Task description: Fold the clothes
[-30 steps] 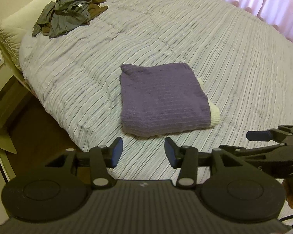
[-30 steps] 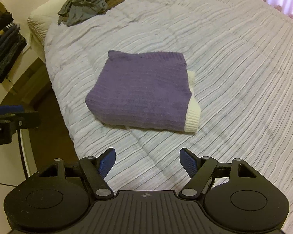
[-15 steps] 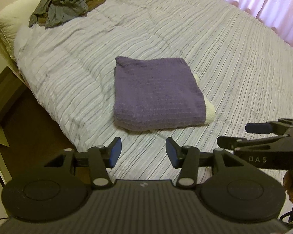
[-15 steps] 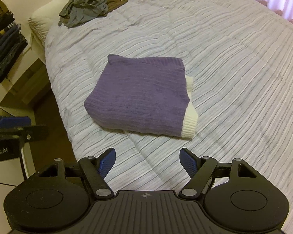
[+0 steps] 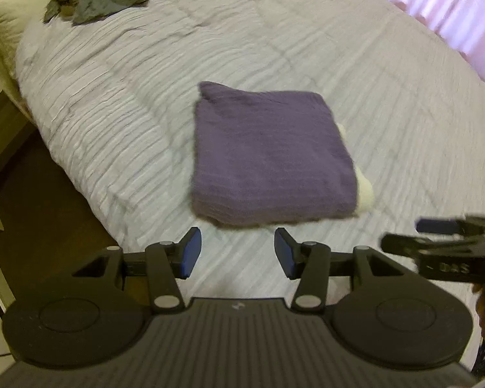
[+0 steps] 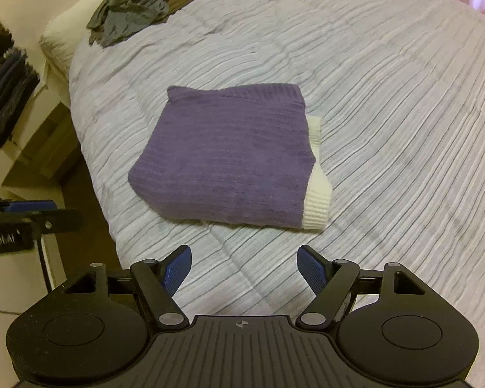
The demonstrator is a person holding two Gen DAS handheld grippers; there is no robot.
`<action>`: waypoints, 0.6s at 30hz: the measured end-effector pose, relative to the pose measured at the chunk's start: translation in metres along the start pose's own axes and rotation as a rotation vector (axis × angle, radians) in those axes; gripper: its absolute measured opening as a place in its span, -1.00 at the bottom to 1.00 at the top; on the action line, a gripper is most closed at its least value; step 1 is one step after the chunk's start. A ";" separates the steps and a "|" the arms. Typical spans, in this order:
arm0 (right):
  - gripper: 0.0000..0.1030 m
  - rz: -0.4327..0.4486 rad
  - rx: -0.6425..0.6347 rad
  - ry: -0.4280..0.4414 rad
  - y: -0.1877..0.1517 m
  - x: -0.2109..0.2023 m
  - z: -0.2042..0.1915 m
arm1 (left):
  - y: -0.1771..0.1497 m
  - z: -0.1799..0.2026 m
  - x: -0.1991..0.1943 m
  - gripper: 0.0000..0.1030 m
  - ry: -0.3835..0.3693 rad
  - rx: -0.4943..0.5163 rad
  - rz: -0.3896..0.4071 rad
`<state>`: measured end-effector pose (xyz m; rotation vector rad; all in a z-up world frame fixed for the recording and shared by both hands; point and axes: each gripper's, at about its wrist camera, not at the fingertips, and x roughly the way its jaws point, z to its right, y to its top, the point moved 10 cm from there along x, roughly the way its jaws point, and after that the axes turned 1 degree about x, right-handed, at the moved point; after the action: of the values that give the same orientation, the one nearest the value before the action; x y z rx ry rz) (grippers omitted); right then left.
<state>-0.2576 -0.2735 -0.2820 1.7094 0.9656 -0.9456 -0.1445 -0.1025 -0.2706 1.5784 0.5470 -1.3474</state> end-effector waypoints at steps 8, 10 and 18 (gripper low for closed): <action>0.47 -0.015 0.196 0.063 -0.005 0.041 0.056 | 0.026 -0.067 0.055 0.05 -0.078 -0.174 0.010; 0.47 0.005 0.258 0.095 0.002 0.048 0.069 | 0.030 -0.078 0.072 0.07 -0.109 -0.212 0.007; 0.47 0.153 0.401 0.171 0.057 0.074 0.110 | 0.054 -0.094 0.133 0.15 -0.368 -0.387 0.022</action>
<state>-0.1961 -0.3785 -0.3594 2.1975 0.7730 -0.9476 -0.0145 -0.0768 -0.3795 0.9937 0.5217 -1.3771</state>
